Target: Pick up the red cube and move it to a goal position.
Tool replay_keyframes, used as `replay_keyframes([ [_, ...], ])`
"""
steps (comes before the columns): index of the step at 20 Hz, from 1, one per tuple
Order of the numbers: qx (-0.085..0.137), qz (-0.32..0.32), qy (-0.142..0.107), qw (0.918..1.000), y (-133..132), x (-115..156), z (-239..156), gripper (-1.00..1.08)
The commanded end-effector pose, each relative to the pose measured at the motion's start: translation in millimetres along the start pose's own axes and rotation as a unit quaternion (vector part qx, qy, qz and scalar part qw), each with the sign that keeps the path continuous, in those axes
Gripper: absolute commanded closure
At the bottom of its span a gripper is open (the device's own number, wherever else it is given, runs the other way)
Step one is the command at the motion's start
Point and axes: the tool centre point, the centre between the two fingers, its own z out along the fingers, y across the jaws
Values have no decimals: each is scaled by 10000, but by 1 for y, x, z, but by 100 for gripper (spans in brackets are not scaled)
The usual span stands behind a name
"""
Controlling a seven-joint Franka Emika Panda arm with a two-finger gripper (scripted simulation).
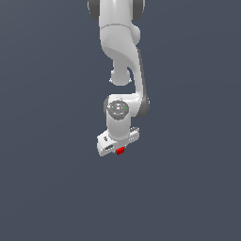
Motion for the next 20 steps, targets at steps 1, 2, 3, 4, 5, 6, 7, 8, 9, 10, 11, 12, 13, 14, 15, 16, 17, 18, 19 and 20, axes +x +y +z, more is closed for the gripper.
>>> replay_keyframes([
  [1, -5, 1, 8, 10000, 2, -2, -14, 108],
  [2, -6, -1, 7, 10000, 3, -3, -21, 108],
  [3, -6, -1, 7, 10000, 4, -4, -28, 108],
  [4, -6, -1, 7, 10000, 5, -6, -36, 108],
  [5, -6, -1, 7, 10000, 6, -7, -44, 108],
  [6, -6, -1, 7, 10000, 7, -9, -53, 108],
  [7, -6, -1, 7, 10000, 8, -11, -63, 108],
  [8, -6, -1, 7, 10000, 9, -13, -74, 108],
  [9, -7, -3, 7, 10000, 10, -15, -84, 108],
  [10, -7, -3, 7, 10000, 12, -17, -96, 108],
  [11, -7, -3, 7, 10000, 13, -19, -108, 108],
  [12, -7, -3, 7, 10000, 15, -21, -120, 108],
  [13, -7, -3, 7, 10000, 16, -23, -132, 108],
  [14, -5, -5, 8, 10000, 18, -25, -144, 108],
  [15, -5, -5, 8, 10000, 19, -27, -157, 108],
  [16, -5, -5, 8, 10000, 21, -29, -169, 108],
  [17, -3, -6, 10, 10000, 22, -31, -181, 108],
  [18, -3, -6, 10, 10000, 24, -33, -193, 108],
  [19, -3, -6, 10, 10000, 26, -35, -206, 108],
  [20, -2, -7, 11, 10000, 27, -37, -218, 108],
])
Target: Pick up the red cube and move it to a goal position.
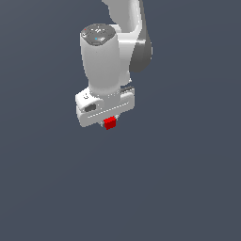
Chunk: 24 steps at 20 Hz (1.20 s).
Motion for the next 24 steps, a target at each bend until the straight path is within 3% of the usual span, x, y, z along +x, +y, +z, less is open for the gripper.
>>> replay_keyframes([
  [1, 3, -2, 1, 10000, 4, -5, -31, 108],
  [13, 2, 0, 1, 10000, 21, -22, -150, 108],
  [24, 0, 2, 0, 10000, 28, -25, -187, 108],
])
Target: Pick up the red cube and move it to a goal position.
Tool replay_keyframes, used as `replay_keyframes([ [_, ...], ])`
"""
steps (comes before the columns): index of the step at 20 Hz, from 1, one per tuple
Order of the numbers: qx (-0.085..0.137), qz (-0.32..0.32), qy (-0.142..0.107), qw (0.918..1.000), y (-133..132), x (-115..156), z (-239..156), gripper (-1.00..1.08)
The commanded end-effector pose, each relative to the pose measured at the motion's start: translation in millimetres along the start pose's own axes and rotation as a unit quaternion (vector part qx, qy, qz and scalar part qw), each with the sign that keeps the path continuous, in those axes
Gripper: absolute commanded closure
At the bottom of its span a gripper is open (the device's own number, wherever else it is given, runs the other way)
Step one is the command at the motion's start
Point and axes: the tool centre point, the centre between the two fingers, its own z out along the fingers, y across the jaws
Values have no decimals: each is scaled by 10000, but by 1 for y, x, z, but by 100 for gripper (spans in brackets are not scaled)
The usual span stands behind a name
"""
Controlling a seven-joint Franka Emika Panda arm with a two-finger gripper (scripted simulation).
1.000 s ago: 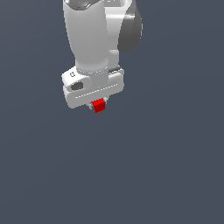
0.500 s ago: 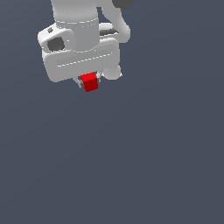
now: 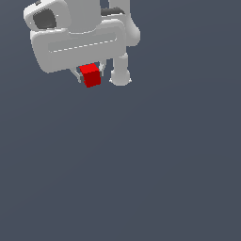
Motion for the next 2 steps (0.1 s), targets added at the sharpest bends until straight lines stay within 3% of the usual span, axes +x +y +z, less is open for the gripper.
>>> replay_keyframes([
  [1, 1, -1, -2, 10000, 1, 0, -3, 108],
  [2, 1, -1, -2, 10000, 1, 0, -3, 108],
])
